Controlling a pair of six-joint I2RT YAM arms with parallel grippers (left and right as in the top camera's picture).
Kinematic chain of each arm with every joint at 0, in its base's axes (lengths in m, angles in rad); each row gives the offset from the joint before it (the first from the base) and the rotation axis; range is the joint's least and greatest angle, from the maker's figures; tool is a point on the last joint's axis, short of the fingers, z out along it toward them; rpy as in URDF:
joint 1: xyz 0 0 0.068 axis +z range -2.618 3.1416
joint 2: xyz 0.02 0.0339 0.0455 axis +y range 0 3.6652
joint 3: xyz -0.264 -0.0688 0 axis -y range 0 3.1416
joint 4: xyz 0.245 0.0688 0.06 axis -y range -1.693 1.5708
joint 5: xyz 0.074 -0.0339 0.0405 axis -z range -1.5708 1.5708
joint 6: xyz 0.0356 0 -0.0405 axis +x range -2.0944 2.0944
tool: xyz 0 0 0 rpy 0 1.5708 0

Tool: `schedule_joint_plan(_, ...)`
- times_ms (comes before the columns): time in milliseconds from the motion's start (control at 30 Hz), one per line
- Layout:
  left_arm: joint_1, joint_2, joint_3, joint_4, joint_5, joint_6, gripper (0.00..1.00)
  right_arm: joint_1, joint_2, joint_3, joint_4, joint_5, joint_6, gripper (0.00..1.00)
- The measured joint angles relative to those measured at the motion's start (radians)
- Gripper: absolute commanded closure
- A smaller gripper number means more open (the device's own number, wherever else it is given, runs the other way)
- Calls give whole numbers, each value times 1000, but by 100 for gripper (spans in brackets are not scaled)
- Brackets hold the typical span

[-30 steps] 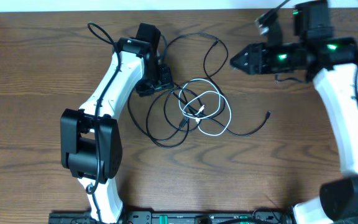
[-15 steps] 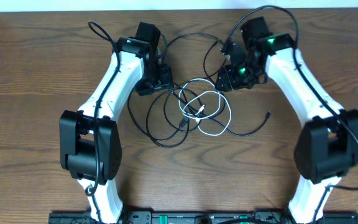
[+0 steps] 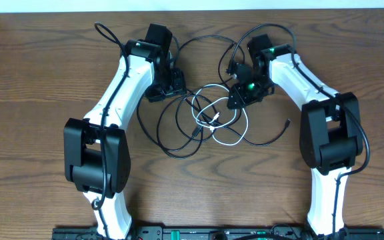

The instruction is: Untangle cables

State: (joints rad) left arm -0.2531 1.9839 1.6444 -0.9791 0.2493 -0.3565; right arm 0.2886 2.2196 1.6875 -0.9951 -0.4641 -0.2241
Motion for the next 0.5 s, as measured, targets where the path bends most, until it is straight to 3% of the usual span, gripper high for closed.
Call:
schedule_joint_plan(300, 0, 0, 0, 8, 0, 7, 36, 8, 2, 6, -23, -49, -4, 99)
schedule_joint_plan(500, 0, 0, 0, 14, 0, 14, 36, 7, -138, 102, -60, -83, -4, 99)
